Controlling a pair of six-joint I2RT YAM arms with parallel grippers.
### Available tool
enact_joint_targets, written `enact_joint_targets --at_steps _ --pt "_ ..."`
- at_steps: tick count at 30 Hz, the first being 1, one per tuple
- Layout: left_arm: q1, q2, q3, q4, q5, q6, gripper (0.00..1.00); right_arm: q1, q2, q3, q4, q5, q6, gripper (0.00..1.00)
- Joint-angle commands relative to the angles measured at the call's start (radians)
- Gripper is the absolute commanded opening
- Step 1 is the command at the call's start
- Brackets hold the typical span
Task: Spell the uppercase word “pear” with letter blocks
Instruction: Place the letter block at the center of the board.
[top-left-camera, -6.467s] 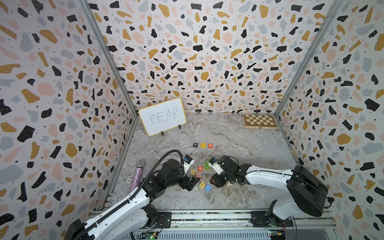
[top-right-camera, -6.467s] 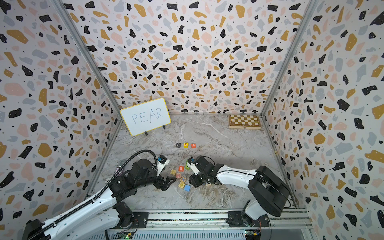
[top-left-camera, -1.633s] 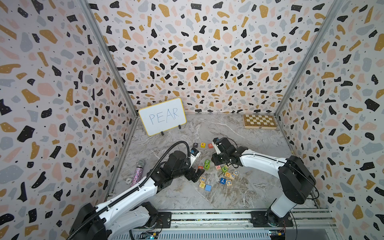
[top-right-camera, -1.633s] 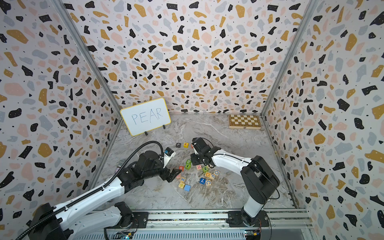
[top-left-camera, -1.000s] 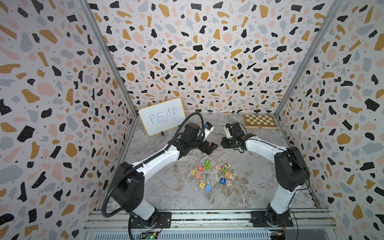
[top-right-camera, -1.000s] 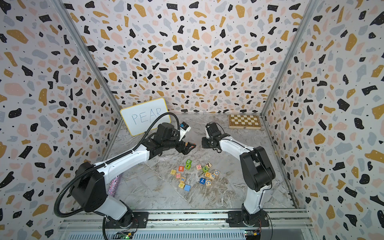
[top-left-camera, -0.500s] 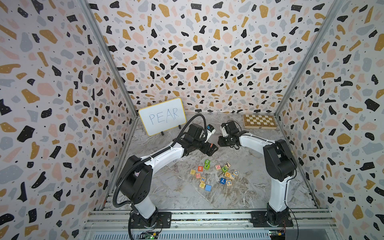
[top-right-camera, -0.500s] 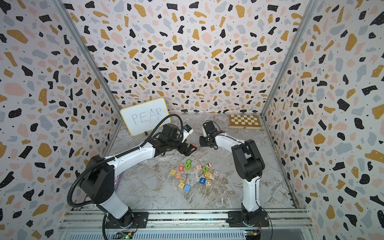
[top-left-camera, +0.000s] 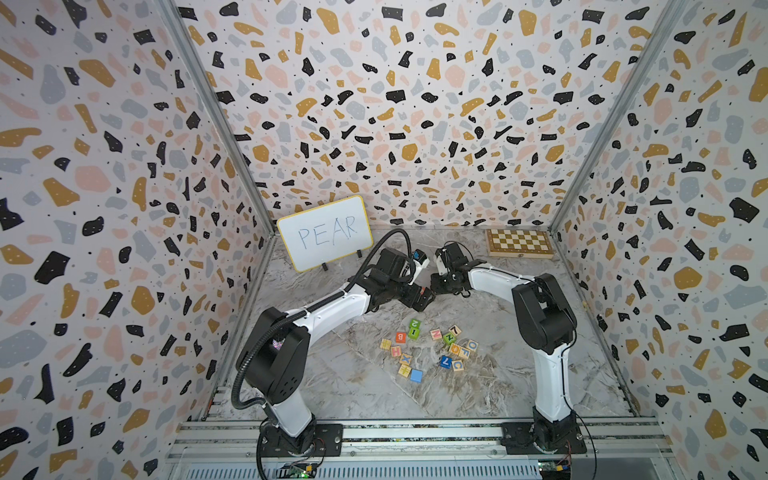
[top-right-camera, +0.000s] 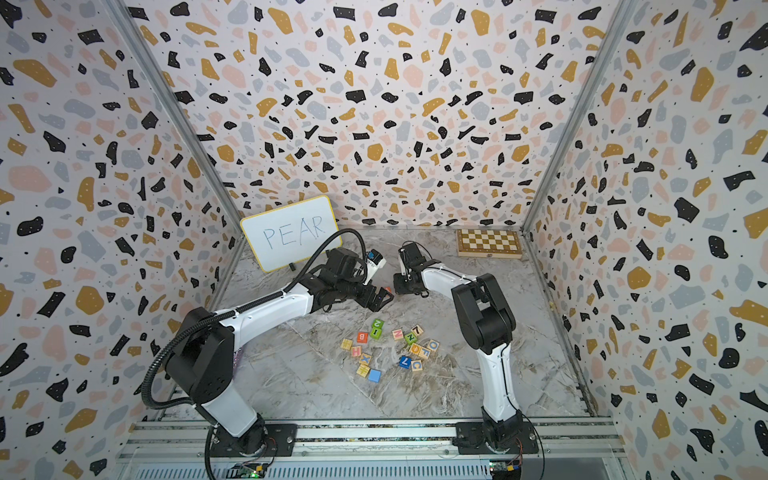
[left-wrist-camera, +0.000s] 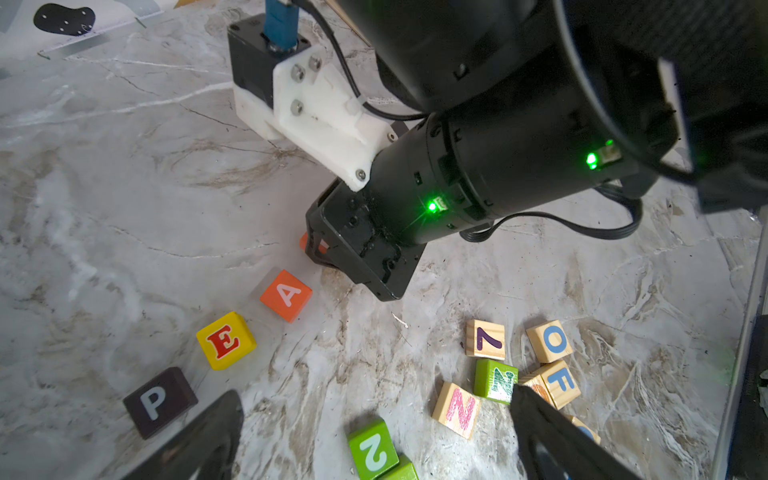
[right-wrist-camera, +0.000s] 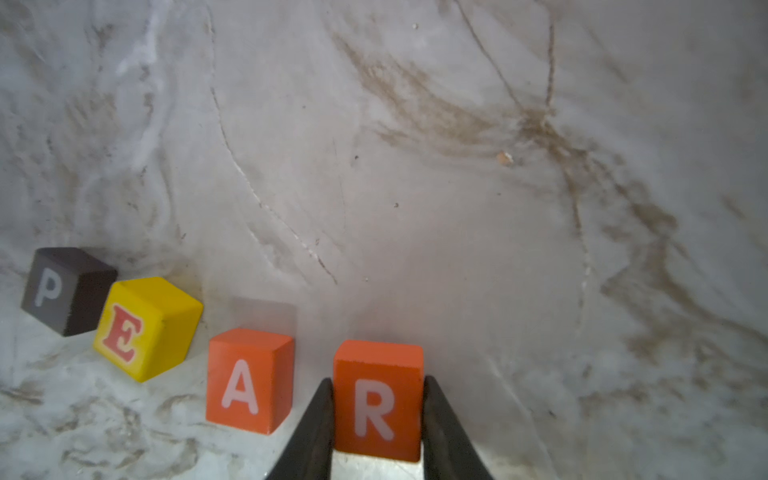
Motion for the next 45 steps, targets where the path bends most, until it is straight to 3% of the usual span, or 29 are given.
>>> enact_joint_targets --at_steps 1,33,45 --pt "0.007 0.007 0.049 -0.007 -0.008 -0.001 0.99 0.005 -0.005 0.047 -0.047 0.028 0.008 0.23" --pt "0.011 0.004 0.020 0.011 -0.040 -0.016 0.99 0.019 0.002 0.062 -0.097 0.040 0.048 0.27" --pt "0.011 -0.002 0.015 0.009 -0.046 -0.019 0.99 0.019 0.008 0.070 -0.100 0.049 0.058 0.40"
